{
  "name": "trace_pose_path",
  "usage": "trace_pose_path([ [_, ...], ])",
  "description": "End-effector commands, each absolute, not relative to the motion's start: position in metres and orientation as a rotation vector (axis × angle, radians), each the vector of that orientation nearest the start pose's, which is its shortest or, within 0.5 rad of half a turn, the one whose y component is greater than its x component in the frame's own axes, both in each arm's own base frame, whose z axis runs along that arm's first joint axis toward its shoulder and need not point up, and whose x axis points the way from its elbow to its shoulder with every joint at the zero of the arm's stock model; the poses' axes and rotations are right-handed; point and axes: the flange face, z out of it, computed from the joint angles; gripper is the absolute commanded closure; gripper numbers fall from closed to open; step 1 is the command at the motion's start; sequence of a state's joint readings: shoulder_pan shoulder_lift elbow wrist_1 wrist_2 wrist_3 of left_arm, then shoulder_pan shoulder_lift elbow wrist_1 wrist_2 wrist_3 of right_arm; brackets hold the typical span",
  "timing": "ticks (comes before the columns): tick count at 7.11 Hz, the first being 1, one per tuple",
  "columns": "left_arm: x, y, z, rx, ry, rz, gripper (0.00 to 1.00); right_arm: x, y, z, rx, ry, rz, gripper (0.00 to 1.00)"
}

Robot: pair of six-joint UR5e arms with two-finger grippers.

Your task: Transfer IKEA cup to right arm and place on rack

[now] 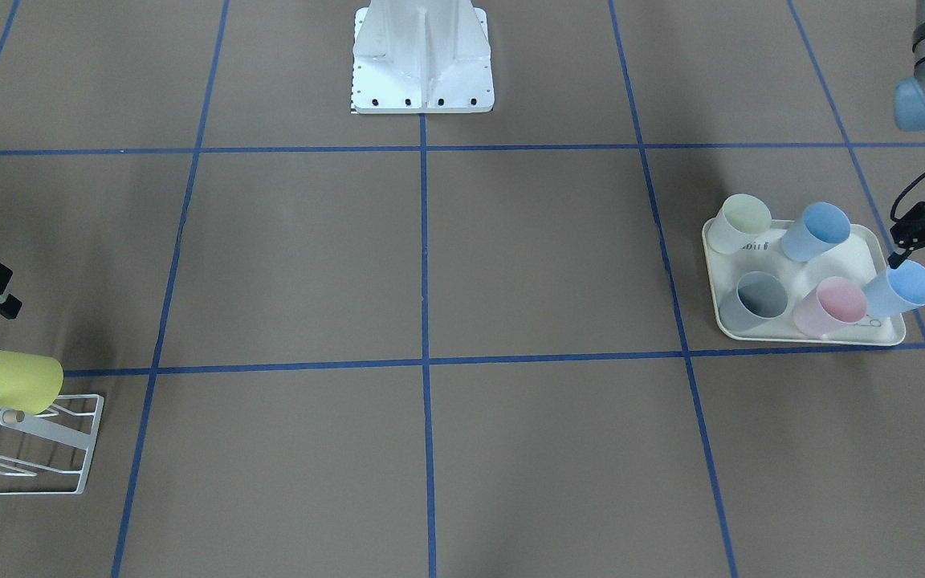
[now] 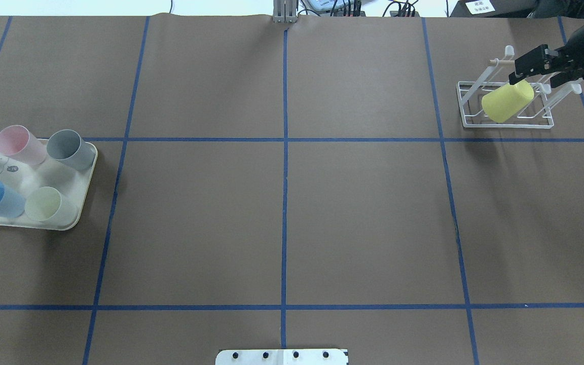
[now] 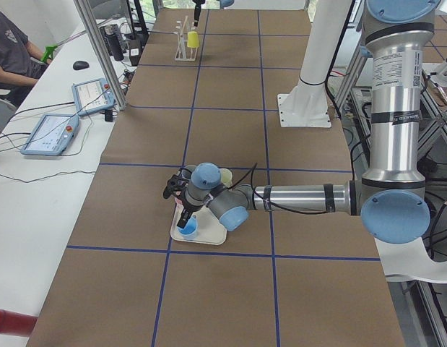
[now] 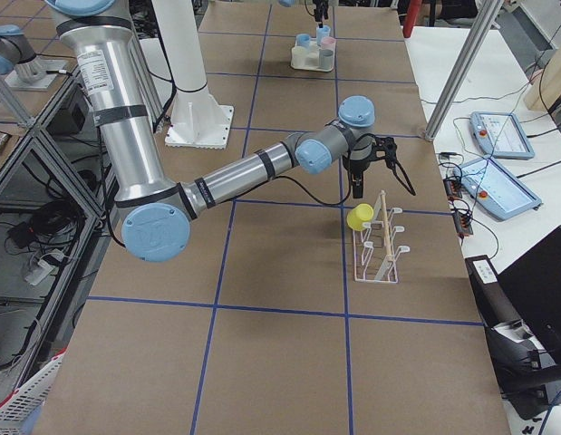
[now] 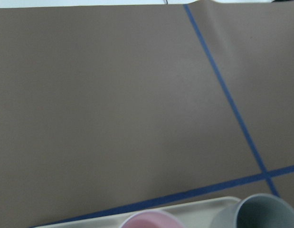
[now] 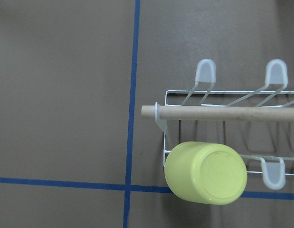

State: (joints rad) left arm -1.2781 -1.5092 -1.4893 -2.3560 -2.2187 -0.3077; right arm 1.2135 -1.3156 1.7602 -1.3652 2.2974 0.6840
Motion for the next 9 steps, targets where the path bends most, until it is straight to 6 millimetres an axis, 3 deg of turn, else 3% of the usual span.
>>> trace_pose_path([
  [1,0.048,-0.492,0.672,0.343,0.781,0.186,0.01,-0.142,-0.57,0.399,0.188,-0.929,0.06,0.01],
  [3,0.057,-0.522,0.692,0.289,0.8,0.163,0.02,-0.144,-0.57,0.4,0.187,-0.928,0.057,0.01],
  [4,0.061,-0.529,0.685,0.256,0.831,0.14,0.03,-0.144,-0.569,0.399,0.189,-0.93,0.056,0.01],
  [8,0.062,-0.524,0.696,0.217,0.824,0.112,0.07,-0.145,-0.57,0.4,0.187,-0.928,0.056,0.01],
  [9,0.064,-0.524,0.7,0.206,0.823,0.111,0.23,-0.145,-0.57,0.401,0.185,-0.927,0.057,0.01],
])
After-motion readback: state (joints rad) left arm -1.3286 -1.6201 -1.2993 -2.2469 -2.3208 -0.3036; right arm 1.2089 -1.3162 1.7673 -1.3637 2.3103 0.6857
